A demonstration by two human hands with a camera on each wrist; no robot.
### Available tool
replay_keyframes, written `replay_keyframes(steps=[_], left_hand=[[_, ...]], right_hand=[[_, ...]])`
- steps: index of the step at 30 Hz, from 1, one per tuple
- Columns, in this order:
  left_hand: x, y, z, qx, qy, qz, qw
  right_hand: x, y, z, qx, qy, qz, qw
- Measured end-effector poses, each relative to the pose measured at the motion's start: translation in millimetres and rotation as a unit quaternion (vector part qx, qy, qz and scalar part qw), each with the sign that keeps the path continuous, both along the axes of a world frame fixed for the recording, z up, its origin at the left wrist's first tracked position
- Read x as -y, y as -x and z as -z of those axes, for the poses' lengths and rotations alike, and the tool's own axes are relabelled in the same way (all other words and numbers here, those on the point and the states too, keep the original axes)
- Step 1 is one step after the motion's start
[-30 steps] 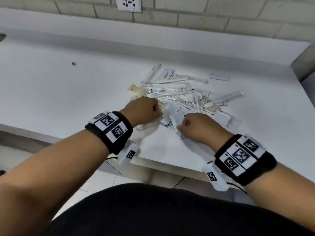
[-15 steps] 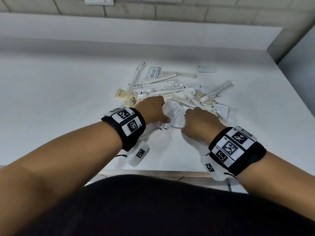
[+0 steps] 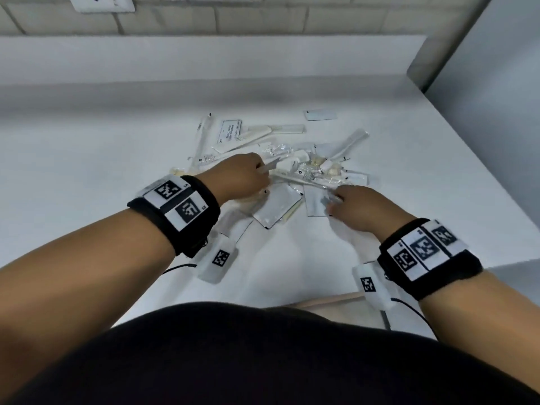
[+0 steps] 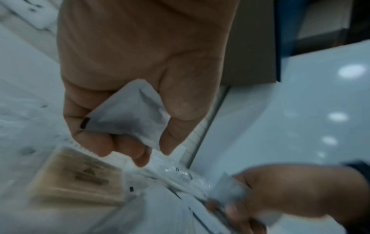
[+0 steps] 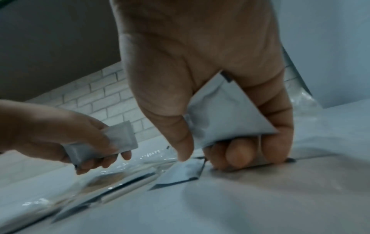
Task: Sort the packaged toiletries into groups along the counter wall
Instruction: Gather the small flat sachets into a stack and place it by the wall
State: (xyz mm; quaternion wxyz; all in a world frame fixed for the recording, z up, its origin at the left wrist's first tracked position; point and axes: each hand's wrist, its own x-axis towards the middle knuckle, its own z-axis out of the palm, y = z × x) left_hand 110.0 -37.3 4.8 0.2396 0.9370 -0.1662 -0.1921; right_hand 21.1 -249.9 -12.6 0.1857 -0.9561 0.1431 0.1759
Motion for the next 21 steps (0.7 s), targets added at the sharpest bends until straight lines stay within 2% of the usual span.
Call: replay_keyframes(steps=[2,6,17,21], left_hand=[[10.6,1.8,5.3,0.033,-0.089,0.063,0.993],[27.4,9.5,17.7,0.075,-0.152,0.119,0.978],[30.0,0.4,17.3,0.085,-0.152,0.132,0.976],[29.2,-1.4,14.3,0.092,-0.145,0.150,0.974]], right_hand=[[0.8,-9.0,5.0,0.009,0.023,0.035,0.999],[-7.5,-20.5,7.6,0.028,0.022,0.095,0.995],[-18.2,-39.1,11.9,0.015,0.063,0.102,0.993],[-25.6,-35.4,16.6,0.016,0.119,0.068,0.990]])
